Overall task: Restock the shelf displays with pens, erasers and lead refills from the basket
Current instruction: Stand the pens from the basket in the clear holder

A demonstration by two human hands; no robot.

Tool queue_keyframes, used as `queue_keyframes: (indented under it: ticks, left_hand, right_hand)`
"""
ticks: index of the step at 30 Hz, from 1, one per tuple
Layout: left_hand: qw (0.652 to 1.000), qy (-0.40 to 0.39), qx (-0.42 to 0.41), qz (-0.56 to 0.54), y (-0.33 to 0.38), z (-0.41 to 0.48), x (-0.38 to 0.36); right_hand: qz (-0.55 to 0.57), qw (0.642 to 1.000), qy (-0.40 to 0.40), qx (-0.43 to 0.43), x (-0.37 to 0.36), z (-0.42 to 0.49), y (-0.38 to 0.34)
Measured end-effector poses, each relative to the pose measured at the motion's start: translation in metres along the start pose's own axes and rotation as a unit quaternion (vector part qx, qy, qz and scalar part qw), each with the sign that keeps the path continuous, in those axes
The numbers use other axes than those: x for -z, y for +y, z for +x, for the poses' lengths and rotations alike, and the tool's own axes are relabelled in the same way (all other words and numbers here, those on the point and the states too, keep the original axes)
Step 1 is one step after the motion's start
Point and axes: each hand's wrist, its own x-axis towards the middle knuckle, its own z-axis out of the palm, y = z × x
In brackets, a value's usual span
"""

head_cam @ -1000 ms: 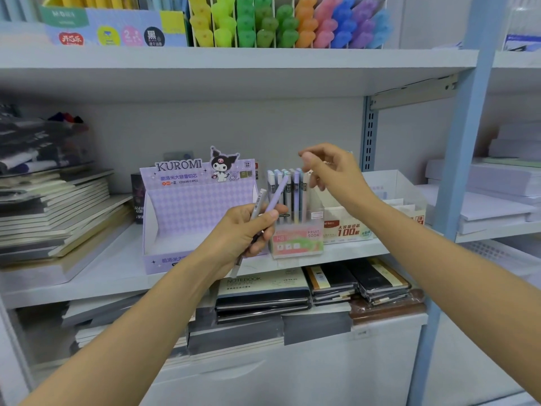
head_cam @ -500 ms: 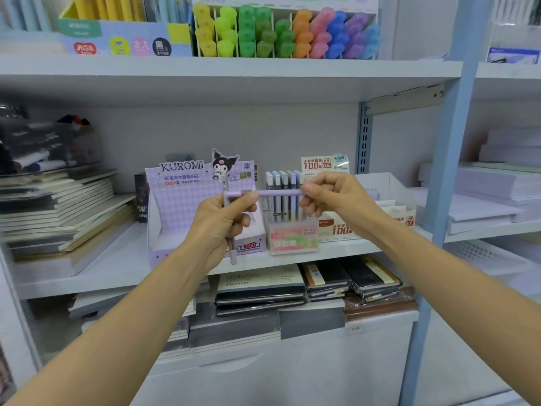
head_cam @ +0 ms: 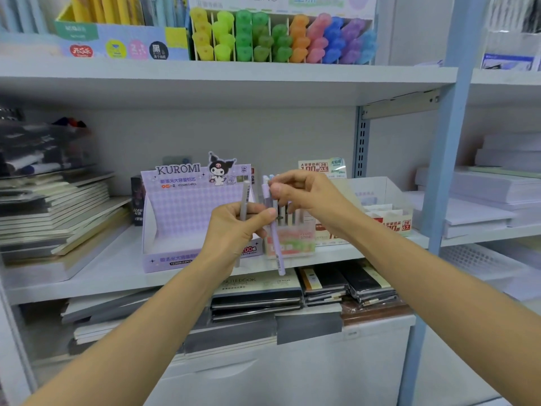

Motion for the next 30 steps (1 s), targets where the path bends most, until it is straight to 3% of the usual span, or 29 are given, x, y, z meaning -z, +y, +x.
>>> queue_keyframes:
  ticks: [11, 21, 26, 30]
  left_hand:
    - [1.0, -0.021, -0.019, 0.004, -0.001, -0.001, -0.003]
    - [0.998, -0.047, 0.024, -0.023, -0.007, 0.003, 0.009]
    - [0.995, -0.039, 0.068, -0.059, -0.007, 0.008, 0.023]
    - [0.995, -0.066, 0.058, -0.052, -0.008, 0.006, 0.034]
  right_hand:
    - [0.023, 1.0, -0.012, -0.013, -0.001, 0.001, 0.005]
    - [0.095, 0.995, 0.002, -0.008, 0.01, 0.006, 0.005]
    - [0.124, 0.986, 0.112, 0.022, 0.027, 0.026, -0.011]
    - [0.056, 0.985, 0.16, 0.021, 0.028, 0.039, -0.004]
